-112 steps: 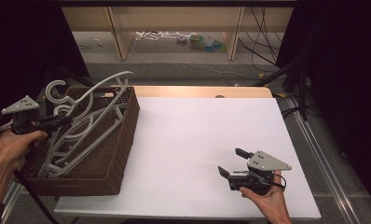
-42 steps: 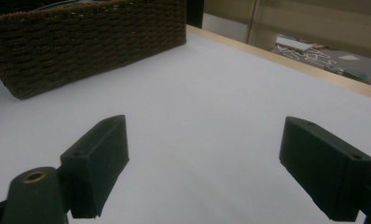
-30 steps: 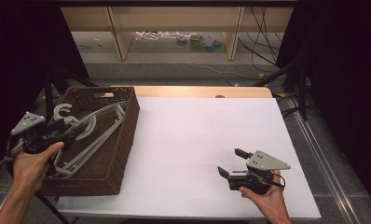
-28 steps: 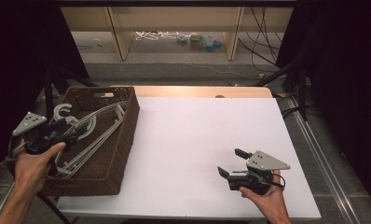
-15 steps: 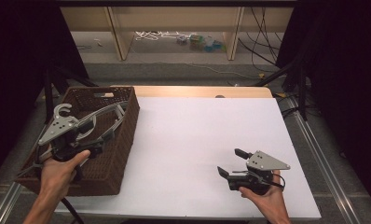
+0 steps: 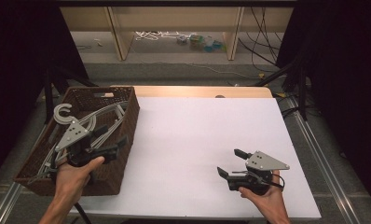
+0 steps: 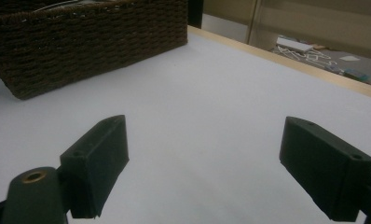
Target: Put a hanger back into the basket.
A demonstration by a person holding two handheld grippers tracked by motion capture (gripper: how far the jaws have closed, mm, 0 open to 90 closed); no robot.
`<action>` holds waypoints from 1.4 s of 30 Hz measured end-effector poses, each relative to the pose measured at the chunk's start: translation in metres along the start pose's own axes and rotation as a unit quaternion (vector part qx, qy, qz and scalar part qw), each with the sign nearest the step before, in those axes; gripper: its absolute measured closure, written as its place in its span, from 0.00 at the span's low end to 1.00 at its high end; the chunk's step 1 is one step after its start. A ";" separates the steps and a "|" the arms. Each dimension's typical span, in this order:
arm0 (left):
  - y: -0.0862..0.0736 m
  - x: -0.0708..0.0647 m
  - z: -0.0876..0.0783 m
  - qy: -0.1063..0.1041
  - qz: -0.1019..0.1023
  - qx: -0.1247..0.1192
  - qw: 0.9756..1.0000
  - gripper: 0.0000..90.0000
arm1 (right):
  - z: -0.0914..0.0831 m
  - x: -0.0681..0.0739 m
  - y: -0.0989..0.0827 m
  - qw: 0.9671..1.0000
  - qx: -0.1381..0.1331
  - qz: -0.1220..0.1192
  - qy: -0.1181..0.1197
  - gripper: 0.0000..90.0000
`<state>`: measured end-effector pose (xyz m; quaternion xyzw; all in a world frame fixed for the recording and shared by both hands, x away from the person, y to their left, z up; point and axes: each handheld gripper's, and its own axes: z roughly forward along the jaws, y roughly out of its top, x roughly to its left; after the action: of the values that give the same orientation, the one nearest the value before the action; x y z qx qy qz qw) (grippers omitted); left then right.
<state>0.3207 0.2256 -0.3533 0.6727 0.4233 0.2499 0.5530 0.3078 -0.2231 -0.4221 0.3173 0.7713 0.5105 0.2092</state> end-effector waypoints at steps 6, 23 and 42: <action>-0.006 -0.011 0.006 -0.015 0.008 -0.001 1.000 0.19 | 0.000 0.000 0.000 1.000 0.001 -0.001 0.000 0.18; -0.030 -0.037 0.019 -0.056 0.050 -0.020 0.997 0.19 | 0.001 -0.001 -0.004 1.000 -0.002 0.001 -0.001 0.18; -0.069 -0.047 0.015 -0.097 0.085 -0.018 0.992 0.19 | -0.002 0.010 -0.006 1.000 -0.005 0.001 -0.001 0.18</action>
<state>0.2882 0.1800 -0.4171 0.7174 0.3047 0.2366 0.5801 0.2980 -0.2192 -0.4272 0.3178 0.7679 0.5145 0.2112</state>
